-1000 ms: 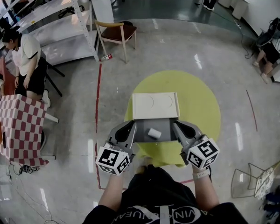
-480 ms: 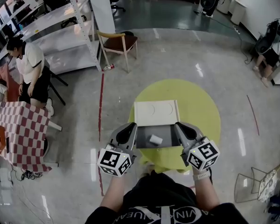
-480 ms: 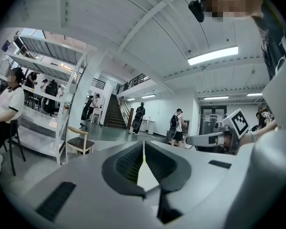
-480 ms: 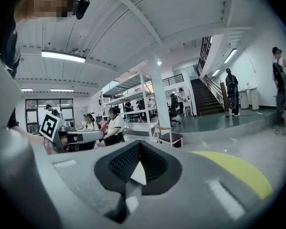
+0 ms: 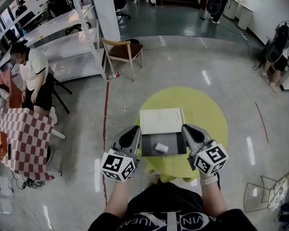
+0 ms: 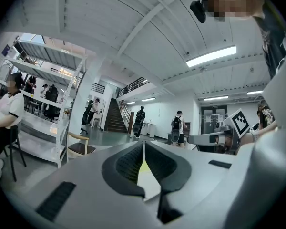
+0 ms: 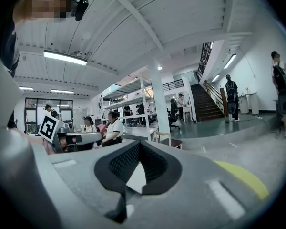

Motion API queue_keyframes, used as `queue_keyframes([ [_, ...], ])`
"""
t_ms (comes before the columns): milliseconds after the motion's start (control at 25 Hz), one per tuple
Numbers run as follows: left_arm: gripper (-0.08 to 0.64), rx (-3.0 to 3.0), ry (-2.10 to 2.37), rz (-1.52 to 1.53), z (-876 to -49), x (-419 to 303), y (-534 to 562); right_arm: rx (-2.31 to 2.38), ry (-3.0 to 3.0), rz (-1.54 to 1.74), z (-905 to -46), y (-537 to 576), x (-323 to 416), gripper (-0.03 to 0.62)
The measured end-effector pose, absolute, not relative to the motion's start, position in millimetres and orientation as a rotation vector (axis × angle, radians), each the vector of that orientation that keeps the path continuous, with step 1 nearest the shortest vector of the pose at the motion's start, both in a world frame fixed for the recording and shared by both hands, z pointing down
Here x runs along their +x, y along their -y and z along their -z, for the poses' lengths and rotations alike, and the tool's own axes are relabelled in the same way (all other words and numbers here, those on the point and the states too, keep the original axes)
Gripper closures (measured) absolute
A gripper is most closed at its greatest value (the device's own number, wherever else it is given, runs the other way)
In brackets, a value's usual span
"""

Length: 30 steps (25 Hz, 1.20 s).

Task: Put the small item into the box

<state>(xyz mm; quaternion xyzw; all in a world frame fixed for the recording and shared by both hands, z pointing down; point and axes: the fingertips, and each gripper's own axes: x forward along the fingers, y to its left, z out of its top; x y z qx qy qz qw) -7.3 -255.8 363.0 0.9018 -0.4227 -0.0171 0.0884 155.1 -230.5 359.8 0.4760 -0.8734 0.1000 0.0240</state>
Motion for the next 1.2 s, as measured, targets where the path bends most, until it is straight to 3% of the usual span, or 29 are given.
queue_keyframes([
  [1200,0.54,2.642,1.238,0.064,-373,-10,250,1.508,2.682,-0.319,-361,221,163,0.586],
])
